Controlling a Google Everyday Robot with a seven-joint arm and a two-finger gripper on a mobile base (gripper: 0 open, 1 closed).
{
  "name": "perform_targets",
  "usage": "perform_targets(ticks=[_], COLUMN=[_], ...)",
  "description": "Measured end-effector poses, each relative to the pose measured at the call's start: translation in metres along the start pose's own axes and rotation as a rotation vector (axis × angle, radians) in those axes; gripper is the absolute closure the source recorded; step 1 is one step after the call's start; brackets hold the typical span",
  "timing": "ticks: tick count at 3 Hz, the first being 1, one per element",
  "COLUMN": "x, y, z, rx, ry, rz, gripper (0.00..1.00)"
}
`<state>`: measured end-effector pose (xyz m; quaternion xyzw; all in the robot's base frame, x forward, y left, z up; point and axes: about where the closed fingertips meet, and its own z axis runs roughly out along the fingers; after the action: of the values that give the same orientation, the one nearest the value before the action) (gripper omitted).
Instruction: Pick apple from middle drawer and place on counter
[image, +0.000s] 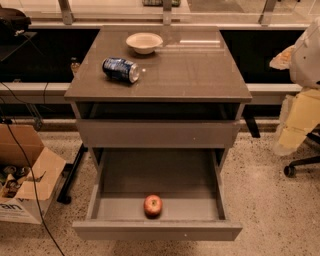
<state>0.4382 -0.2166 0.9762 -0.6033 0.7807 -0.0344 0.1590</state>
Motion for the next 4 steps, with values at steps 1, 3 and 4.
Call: perform_targets(ticks=[1, 3, 4], x=[-0.003, -0.039, -0.055], y=[-0.001, 0.002, 0.004], z=[0.003, 0.064, 0.107], rx=[0.003, -0.069, -0.149], ry=[-0.015, -0.190, -0.324], rz=[-0.001, -0.029, -0.026], gripper=[0.00, 0.00, 0.00])
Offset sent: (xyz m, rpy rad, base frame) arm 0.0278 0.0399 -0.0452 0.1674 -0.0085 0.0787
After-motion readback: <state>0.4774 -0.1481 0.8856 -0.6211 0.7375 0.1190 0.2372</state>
